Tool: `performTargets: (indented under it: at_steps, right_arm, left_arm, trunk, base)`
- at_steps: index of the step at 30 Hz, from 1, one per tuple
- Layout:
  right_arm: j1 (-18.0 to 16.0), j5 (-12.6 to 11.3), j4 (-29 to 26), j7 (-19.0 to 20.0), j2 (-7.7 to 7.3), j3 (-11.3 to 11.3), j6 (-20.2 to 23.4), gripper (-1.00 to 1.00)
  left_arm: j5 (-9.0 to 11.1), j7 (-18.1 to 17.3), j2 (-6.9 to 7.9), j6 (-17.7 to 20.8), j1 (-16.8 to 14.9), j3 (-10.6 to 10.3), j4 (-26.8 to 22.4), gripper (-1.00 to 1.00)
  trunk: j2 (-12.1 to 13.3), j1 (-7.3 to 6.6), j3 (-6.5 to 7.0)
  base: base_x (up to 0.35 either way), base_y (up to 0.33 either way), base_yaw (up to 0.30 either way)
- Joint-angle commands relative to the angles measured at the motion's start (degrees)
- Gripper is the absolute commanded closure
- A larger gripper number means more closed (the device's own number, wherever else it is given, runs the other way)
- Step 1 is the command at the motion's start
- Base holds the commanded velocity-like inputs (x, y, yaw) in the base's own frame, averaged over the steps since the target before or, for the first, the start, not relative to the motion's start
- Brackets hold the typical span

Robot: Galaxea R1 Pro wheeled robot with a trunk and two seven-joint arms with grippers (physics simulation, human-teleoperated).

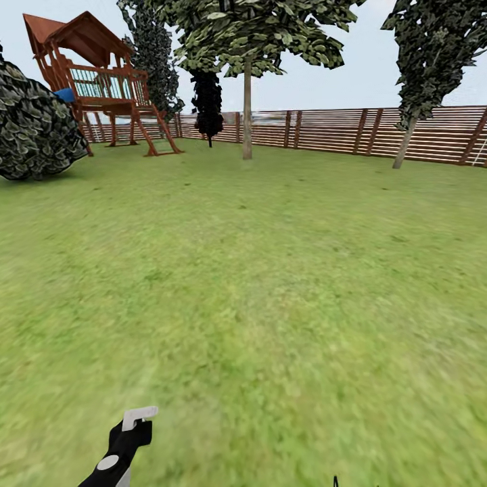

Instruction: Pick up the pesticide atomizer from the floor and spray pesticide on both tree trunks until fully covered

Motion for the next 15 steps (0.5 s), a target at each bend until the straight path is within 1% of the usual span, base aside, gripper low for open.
performTargets:
  at_steps: [1, 15]
  right_arm:
    - [0.00, 0.00, 0.00, 0.00, 0.00, -0.01, 0.00, -1.00]
    - [0.00, 0.02, 0.00, 0.00, 0.00, -0.01, 0.00, -1.00]
  left_arm:
    - [-0.01, 0.00, 0.00, 0.00, 0.00, 0.00, -0.01, 1.00]
    - [-0.01, 0.00, 0.05, 0.00, 0.00, 0.00, -0.01, 1.00]
  trunk:
    - [0.00, 0.00, 0.00]
    - [0.00, 0.00, 0.00]
  base:
    - [0.337, 0.000, 0.000]
    - [0.337, 0.000, 0.000]
